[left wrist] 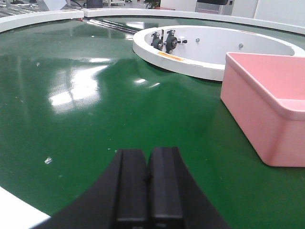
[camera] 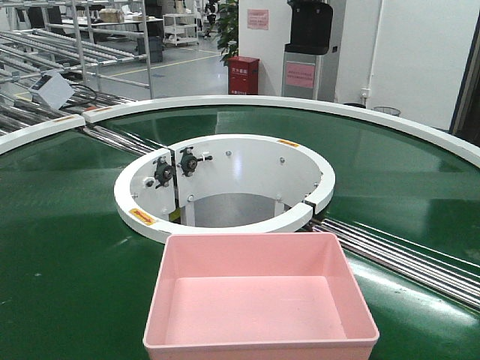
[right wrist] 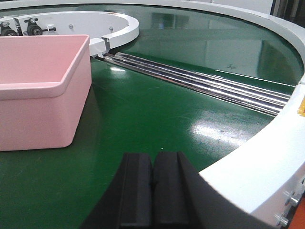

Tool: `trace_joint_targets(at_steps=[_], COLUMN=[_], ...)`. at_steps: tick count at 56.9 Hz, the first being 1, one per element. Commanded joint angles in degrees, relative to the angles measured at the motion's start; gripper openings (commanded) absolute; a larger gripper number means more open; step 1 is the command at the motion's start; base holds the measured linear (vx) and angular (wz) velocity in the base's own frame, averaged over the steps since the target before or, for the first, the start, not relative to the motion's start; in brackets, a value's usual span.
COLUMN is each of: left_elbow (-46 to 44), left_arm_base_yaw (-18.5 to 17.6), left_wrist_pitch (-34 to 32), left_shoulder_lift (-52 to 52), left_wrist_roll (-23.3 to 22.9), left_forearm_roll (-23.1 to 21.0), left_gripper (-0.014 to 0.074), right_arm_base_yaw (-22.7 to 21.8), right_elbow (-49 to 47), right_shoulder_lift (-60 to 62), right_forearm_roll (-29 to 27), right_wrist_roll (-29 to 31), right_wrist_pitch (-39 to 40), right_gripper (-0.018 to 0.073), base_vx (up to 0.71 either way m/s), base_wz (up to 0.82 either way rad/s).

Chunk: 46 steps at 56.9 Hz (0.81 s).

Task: Grab pink bin and stack on right shelf

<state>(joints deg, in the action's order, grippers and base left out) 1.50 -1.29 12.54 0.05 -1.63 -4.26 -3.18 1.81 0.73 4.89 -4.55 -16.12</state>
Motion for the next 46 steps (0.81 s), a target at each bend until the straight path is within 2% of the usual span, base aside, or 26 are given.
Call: trace_joint_targets(at_steps=[1,33,38,42,46], left_elbow=[0.81,0.81,0.81,0.81,0.76], left_arm_base_yaw=[-0.02,-0.02,-0.02,-0.02,-0.02], left_wrist_pitch=[-4.75,-4.75,-4.8,-5.96,-8.41], left_shoulder_lift=[1.21,1.21,1.21,1.21,1.21], left_wrist_roll=[-0.47,-0.47,-0.47,-0.54,-0.47], left_forearm_roll=[-0.1,-0.1,-0.49,-2.2,-2.11], left_gripper=[-0.0008,-0.0008,-0.0008,-0.0008,-0.0008], right_arm_base_yaw=[-0.29,-0.29,-0.29,-0.29,-0.29], right_elbow=[-0.04,-0.04,-0.04,-0.04,-0.04], right_shoulder_lift=[0.09,0.09,0.09,0.09,0.09], right_forearm_roll=[0.27,0.27,2.61,1.81,0.65], right_wrist_roll=[0.13,0.13,0.32,-1.13,-2.0], right_wrist_pitch=[4.58,4.65,5.03,6.29,7.86], right_gripper=[-0.0011,-0.0011,-0.0011,-0.0011,-0.0011], base_vx=[0.0,0.0,0.0,0.0,0.0], base_wz=[0.0,0.0,0.0,0.0,0.0])
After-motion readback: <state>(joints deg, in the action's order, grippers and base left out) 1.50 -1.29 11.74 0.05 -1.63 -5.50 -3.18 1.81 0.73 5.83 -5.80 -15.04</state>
